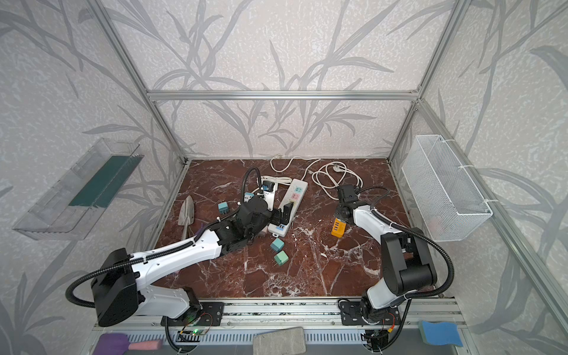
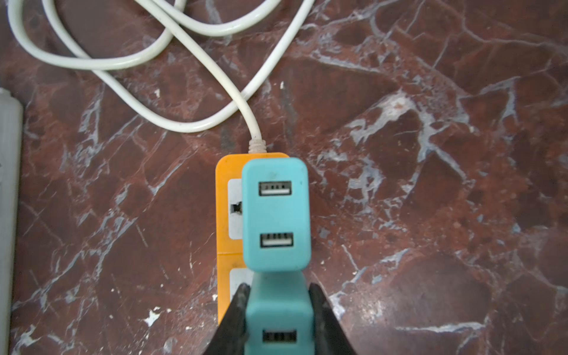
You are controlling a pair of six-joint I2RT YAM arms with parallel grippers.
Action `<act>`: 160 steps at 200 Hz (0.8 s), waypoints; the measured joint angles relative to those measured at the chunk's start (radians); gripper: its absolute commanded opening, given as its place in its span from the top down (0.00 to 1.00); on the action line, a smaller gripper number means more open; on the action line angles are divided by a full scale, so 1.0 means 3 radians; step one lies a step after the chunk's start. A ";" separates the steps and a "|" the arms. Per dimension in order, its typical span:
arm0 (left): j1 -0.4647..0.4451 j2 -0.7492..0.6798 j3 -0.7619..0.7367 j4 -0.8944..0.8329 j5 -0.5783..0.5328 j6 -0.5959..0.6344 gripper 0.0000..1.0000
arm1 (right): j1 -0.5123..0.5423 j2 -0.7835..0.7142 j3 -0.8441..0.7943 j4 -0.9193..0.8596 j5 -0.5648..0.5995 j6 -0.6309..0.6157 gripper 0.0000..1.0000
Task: Insert the plug
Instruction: 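Press the adapter into the socket and open right gripper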
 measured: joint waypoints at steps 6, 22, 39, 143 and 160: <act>0.0000 0.0000 0.0000 0.0001 -0.0005 0.0004 0.01 | -0.0005 0.0000 0.0005 -0.0005 -0.0001 0.0023 1.00; 0.0000 0.0000 0.0000 0.0000 -0.0009 0.0006 0.01 | -0.0005 0.0014 0.0028 -0.0033 0.0008 0.0086 0.96; 0.0003 0.0000 0.0000 0.0000 -0.0011 0.0008 0.01 | -0.0004 0.0038 0.0066 -0.0070 0.0013 0.0120 0.72; 0.0019 -0.0048 0.0000 0.0000 -0.0019 0.0033 0.01 | -0.0056 -0.0422 -0.0023 -0.0417 -0.0189 -0.0022 0.29; 0.0019 -0.0052 0.0000 0.0001 -0.0019 0.0033 0.01 | -0.0056 -0.0570 0.0024 -0.0473 -0.0262 -0.0075 0.28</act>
